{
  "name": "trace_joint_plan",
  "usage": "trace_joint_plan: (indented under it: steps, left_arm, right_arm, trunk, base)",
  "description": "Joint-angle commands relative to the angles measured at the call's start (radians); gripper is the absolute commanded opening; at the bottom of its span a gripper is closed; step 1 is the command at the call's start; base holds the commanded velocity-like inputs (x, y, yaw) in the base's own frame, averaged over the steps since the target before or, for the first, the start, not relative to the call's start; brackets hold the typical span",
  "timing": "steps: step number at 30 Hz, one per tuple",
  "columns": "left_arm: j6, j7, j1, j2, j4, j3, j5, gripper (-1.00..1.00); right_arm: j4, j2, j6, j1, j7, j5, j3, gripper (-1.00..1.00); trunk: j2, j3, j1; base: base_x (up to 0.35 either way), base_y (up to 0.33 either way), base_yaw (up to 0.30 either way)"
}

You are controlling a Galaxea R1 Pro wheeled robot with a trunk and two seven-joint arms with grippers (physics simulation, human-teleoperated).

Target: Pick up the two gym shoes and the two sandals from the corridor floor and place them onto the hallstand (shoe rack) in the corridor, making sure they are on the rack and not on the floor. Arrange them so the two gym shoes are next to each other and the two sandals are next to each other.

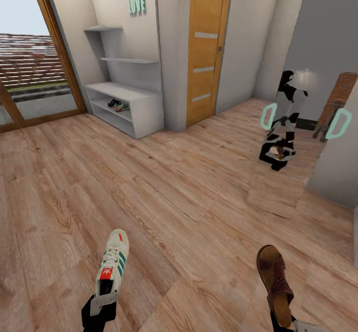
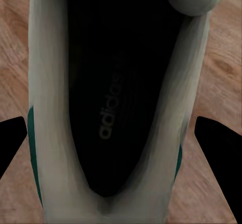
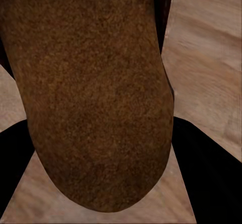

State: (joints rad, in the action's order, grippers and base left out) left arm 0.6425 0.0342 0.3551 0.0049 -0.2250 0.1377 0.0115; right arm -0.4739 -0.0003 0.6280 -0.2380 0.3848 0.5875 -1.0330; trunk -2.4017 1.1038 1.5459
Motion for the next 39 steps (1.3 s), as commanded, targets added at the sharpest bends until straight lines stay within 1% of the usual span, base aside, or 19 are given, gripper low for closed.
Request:
trace_joint_plan:
  steps: [1,25,39]
  left_arm:
    - [0.003,0.003,0.001,0.0,0.001,-0.001,0.001,-1.0]
    - [0.004,0.003,0.001,0.001,0.001,0.0,0.002,-1.0]
    - [0.004,0.003,0.001,0.001,0.003,0.0,0.002,-1.0]
  right_arm:
    - [0.0,0.0,0.004,-0.001,0.008,0.003,-0.009,-1.0]
    - [0.0,0.0,0.004,-0.001,0.008,0.002,-0.009,-1.0]
    - [0.0,0.0,0.004,-0.001,0.008,0.003,-0.009,-1.0]
  trunk:
    - [0.0,0.001,0.0]
    - [0.0,0.001,0.0]
    - [0.0,0.001,0.0]
  base:
    - [0.339,0.0,0.278]
    - [0.339,0.001,0.278]
    - [0.339,0.067,0.278]
